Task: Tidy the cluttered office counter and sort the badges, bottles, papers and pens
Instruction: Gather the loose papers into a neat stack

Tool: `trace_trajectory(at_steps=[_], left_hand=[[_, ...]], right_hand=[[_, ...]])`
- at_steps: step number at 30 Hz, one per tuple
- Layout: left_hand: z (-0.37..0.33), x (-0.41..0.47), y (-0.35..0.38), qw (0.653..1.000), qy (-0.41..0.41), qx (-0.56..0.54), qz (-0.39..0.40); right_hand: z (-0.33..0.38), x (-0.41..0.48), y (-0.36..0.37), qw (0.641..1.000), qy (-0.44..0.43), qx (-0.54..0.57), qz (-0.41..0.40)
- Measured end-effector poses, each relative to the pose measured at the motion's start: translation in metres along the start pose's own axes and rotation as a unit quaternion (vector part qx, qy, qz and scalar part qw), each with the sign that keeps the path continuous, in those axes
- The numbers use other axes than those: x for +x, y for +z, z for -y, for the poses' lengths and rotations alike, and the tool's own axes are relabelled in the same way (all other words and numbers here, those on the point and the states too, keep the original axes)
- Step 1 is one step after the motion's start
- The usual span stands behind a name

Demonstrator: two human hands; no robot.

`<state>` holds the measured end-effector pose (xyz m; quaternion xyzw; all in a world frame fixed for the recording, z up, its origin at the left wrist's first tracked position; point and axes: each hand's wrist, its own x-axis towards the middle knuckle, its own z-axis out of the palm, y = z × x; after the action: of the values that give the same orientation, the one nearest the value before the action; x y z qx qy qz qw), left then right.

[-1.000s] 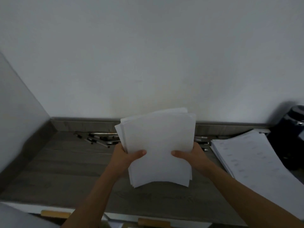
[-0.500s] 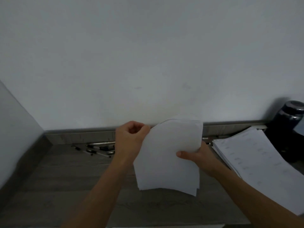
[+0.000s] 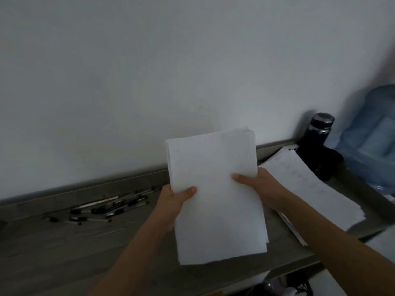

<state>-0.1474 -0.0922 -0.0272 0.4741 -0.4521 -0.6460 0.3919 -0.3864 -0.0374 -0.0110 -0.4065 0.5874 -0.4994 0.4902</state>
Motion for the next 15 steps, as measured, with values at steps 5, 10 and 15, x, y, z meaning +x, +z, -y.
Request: trace_trajectory(at_steps=[5, 10, 15], left_hand=[[0.034, 0.022, 0.073, 0.992, -0.084, -0.09, -0.02], [0.071, 0.033, 0.166, 0.985, -0.148, -0.084, -0.001], [0.098, 0.047, 0.232, 0.982, -0.181, -0.051, 0.032]], right_hand=[[-0.024, 0.001, -0.077, 0.991, 0.033, -0.088, -0.096], [-0.036, 0.022, -0.177, 0.954, 0.053, -0.256, -0.143], [-0.049, 0.046, -0.257, 0.926, 0.064, -0.344, -0.139]])
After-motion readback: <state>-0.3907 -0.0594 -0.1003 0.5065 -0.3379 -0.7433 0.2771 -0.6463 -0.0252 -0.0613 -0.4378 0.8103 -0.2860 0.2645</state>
